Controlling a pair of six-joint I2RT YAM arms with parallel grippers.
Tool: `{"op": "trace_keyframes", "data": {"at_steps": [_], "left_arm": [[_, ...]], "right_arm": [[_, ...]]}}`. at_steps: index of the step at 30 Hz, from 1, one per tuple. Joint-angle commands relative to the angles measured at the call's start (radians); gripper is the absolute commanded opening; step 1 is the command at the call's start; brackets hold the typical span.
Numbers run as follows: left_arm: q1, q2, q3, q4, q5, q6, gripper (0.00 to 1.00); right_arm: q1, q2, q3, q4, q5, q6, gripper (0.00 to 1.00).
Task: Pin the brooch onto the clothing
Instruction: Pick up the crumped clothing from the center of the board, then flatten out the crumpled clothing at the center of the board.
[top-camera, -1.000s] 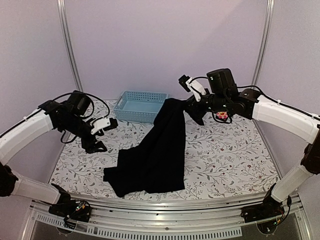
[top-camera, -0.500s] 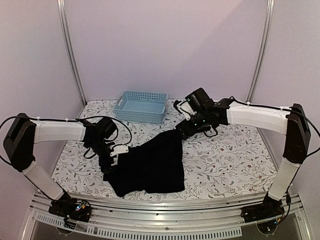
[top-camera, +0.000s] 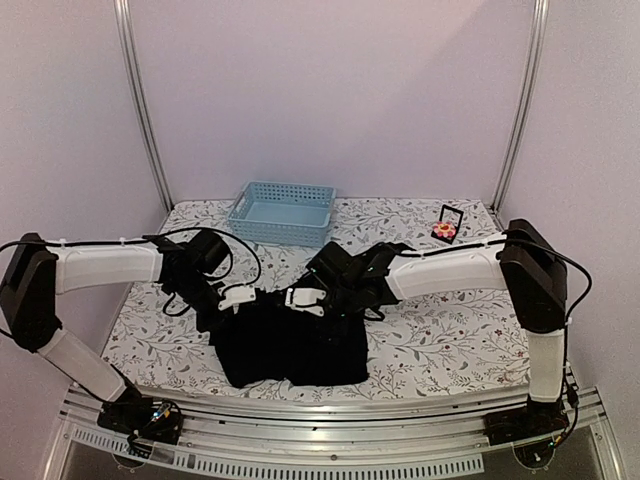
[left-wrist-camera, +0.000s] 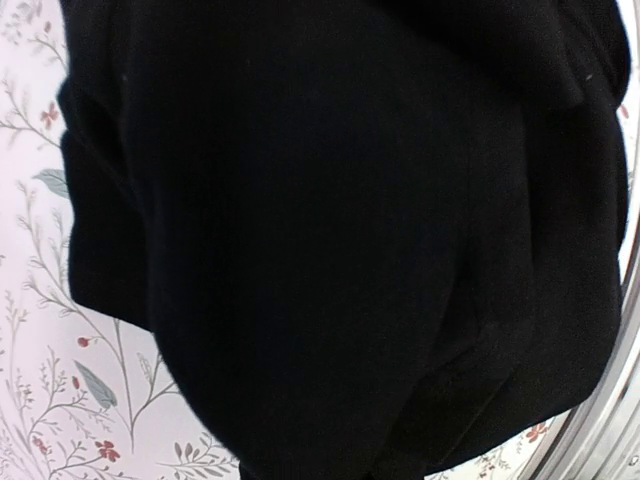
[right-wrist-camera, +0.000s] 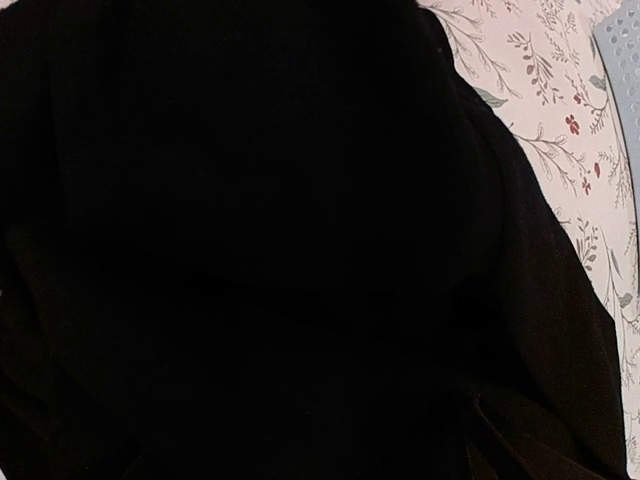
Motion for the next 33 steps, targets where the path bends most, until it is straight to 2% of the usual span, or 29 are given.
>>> {"op": "trace_keyframes", "data": {"at_steps": [1, 4, 5, 6, 10, 13, 16, 21, 24, 28, 33], "left_arm": [[-0.008, -0.067, -0.006, -0.017, 0.072, -0.010, 0.00], [-0.006, -0.093, 0.012, -0.037, 0.063, -0.023, 0.00], [0.000, -0.104, 0.033, -0.057, 0.048, -0.029, 0.00], [0.011, -0.122, 0.056, -0.077, 0.034, -0.036, 0.00], [0.153, -0.228, 0.220, -0.195, 0.011, -0.032, 0.00], [0.265, -0.321, 0.362, -0.253, -0.038, -0.017, 0.00], [0.320, -0.337, 0.539, -0.344, -0.132, -0.026, 0.00], [0.361, -0.364, 0.818, -0.414, -0.298, -0.062, 0.00], [0.363, -0.372, 0.983, -0.443, -0.362, -0.083, 0.00], [0.363, -0.377, 1.153, -0.448, -0.436, -0.093, 0.00], [0.363, -0.381, 1.259, -0.413, -0.537, -0.103, 0.00]], "right_arm": [[0.001, 0.055, 0.043, 0.004, 0.010, -0.108, 0.72], [0.001, 0.066, 0.057, -0.011, 0.005, -0.097, 0.18], [0.000, 0.061, 0.061, -0.019, 0.005, -0.083, 0.06], [0.000, 0.049, 0.062, -0.027, 0.008, -0.068, 0.00], [-0.002, -0.087, 0.036, -0.027, 0.041, 0.011, 0.00], [-0.021, -0.277, -0.010, 0.012, 0.116, 0.064, 0.00], [-0.073, -0.483, -0.063, 0.056, 0.113, 0.116, 0.00], [-0.101, -0.757, -0.122, 0.101, 0.165, 0.157, 0.00], [-0.100, -0.842, -0.107, 0.101, 0.161, 0.191, 0.00], [-0.101, -0.940, -0.094, 0.097, 0.066, 0.223, 0.00], [-0.100, -1.009, -0.085, 0.129, -0.053, 0.268, 0.00]]}}
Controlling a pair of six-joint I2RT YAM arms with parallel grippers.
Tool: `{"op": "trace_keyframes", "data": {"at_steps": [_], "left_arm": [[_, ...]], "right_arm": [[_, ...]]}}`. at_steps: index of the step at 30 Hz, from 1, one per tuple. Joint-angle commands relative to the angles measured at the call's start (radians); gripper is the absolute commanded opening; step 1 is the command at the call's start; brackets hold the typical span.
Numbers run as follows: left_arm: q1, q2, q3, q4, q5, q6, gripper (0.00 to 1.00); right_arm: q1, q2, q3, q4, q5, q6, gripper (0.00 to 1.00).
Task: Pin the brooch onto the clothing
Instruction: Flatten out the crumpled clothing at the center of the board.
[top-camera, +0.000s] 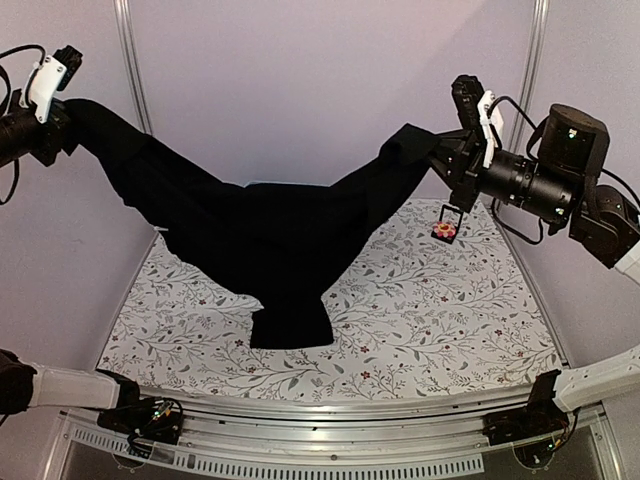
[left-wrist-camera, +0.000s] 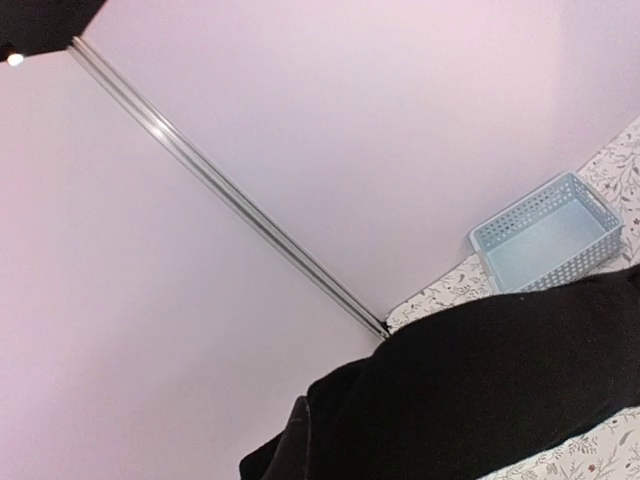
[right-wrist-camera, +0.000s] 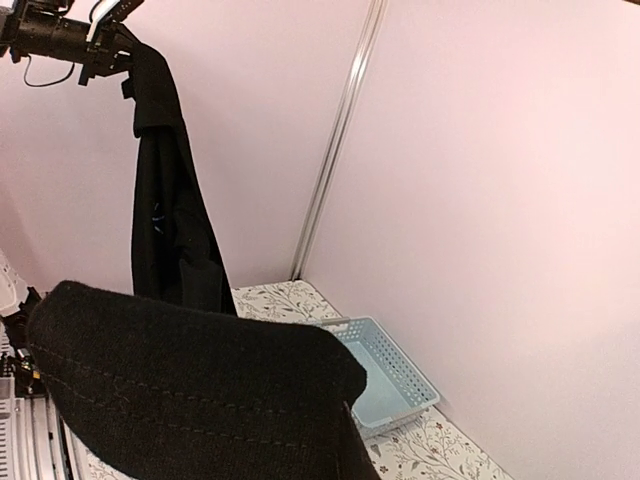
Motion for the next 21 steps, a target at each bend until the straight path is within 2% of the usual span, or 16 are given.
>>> {"op": "trace_keyframes", "data": {"at_steps": [1, 4, 8, 13, 16, 20, 21], "left_arm": [[0.011, -0.004, 0.063, 0.018, -0.148, -0.024, 0.00], [0.011, -0.001, 0.001, 0.040, -0.169, -0.011, 0.00], [0.014, 0.015, -0.254, 0.159, -0.234, 0.024, 0.00], [0.021, 0.089, -0.485, 0.353, -0.237, 0.053, 0.00], [0.021, 0.183, -0.564, 0.472, -0.232, 0.065, 0.00], [0.022, 0.383, -0.588, 0.592, -0.263, 0.082, 0.00], [0.023, 0.434, -0.581, 0.600, -0.266, 0.084, 0.08]], "right_arm": [[0.001, -0.059, 0.004, 0.025, -0.109, 0.071, 0.00], [0.001, -0.083, -0.030, 0.050, -0.077, 0.088, 0.00], [-0.001, -0.064, -0.109, 0.054, 0.083, 0.075, 0.00], [-0.063, 0.008, -0.179, 0.078, 0.114, 0.119, 0.00], [-0.157, 0.056, -0.219, 0.143, 0.052, 0.193, 0.00], [-0.227, 0.166, -0.231, 0.212, 0.070, 0.248, 0.00], [-0.233, 0.200, -0.236, 0.232, 0.065, 0.253, 0.00]]}}
